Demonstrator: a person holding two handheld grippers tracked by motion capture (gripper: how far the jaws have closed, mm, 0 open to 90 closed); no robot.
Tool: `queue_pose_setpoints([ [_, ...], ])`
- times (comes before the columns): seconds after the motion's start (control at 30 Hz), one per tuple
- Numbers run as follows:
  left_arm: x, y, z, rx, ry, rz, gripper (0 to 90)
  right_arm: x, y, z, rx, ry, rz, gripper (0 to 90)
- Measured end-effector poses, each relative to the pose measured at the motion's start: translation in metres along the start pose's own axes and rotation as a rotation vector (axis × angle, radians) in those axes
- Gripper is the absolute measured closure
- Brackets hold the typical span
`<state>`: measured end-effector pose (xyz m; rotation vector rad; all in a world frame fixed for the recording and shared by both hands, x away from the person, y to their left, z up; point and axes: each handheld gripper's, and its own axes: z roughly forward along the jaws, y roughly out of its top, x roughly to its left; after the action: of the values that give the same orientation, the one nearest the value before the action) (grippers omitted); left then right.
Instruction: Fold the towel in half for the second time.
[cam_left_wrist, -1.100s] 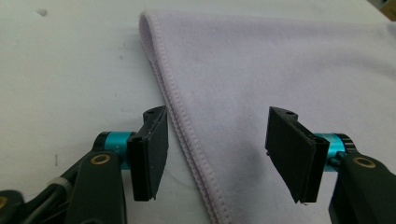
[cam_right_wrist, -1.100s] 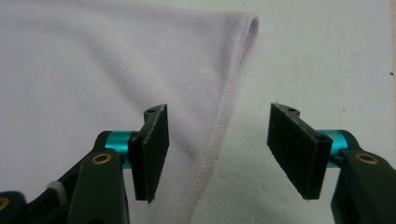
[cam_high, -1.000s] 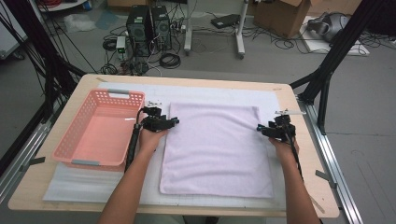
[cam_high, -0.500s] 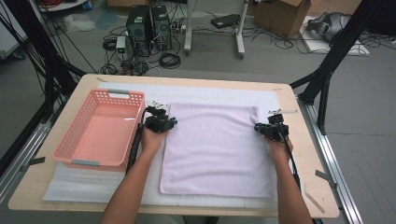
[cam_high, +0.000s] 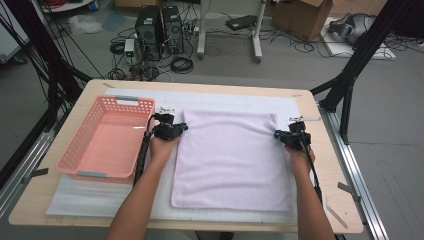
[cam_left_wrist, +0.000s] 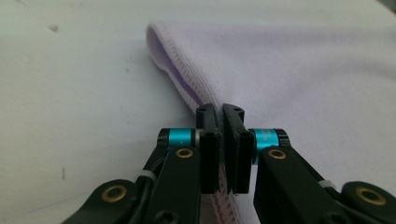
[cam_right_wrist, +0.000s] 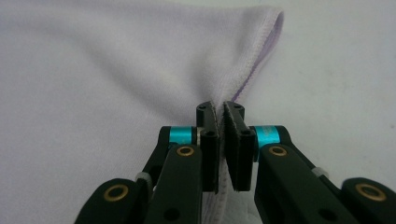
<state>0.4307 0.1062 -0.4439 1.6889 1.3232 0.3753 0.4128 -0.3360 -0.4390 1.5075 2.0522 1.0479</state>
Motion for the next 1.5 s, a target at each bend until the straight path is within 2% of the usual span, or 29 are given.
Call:
queue_pose_setpoints([
  [0.1,-0.002,0.004,-0.007,-0.028,-0.020,-0.013,85.2,0.002,0.001,-0.005,-0.018,0.007,-0.004,85.2],
  [0.33,-0.009,0.008,-0.024,-0.022,-0.054,0.000,85.2,0.005,-0.002,-0.029,-0.053,0.038,-0.016,85.1],
  [0.4,-0.011,0.008,-0.029,-0.017,-0.061,0.008,85.2,0.006,-0.004,-0.037,-0.062,0.052,-0.018,85.1],
  [0.47,-0.014,0.008,-0.034,-0.010,-0.058,0.036,85.1,0.007,-0.006,-0.044,-0.063,0.060,-0.029,85.1],
  [0.57,-0.017,0.006,-0.043,-0.007,-0.069,0.045,85.1,0.009,-0.010,-0.052,-0.068,0.072,-0.030,85.0],
  [0.73,-0.022,-0.004,-0.059,0.005,-0.086,0.069,85.1,0.014,-0.022,-0.064,-0.076,0.094,-0.046,85.0],
  [0.8,-0.024,-0.010,-0.066,-0.006,-0.102,0.072,85.1,0.016,-0.028,-0.069,-0.076,0.101,-0.052,85.0],
  [0.9,-0.029,-0.020,-0.075,0.003,-0.112,0.116,85.1,0.018,-0.036,-0.075,-0.077,0.113,-0.056,85.0],
  [0.97,-0.031,-0.029,-0.081,0.005,-0.127,0.123,85.0,0.019,-0.042,-0.079,-0.073,0.117,-0.066,85.0],
  [1.13,-0.031,-0.044,-0.088,0.031,-0.133,0.145,84.8,0.022,-0.055,-0.085,-0.055,0.128,-0.066,84.9],
  [1.3,-0.027,-0.054,-0.089,0.070,-0.148,0.148,83.3,0.027,-0.062,-0.087,-0.022,0.116,-0.099,83.4],
  [1.33,-0.026,-0.054,-0.088,0.072,-0.143,0.144,80.9,0.027,-0.062,-0.087,-0.025,0.113,-0.096,80.2],
  [1.43,-0.024,-0.048,-0.083,0.078,-0.124,0.115,54.3,0.026,-0.057,-0.088,-0.046,0.105,-0.052,67.1],
  [1.5,-0.023,-0.041,-0.081,0.056,-0.106,0.120,47.8,0.025,-0.052,-0.088,-0.068,0.087,-0.031,61.3],
])
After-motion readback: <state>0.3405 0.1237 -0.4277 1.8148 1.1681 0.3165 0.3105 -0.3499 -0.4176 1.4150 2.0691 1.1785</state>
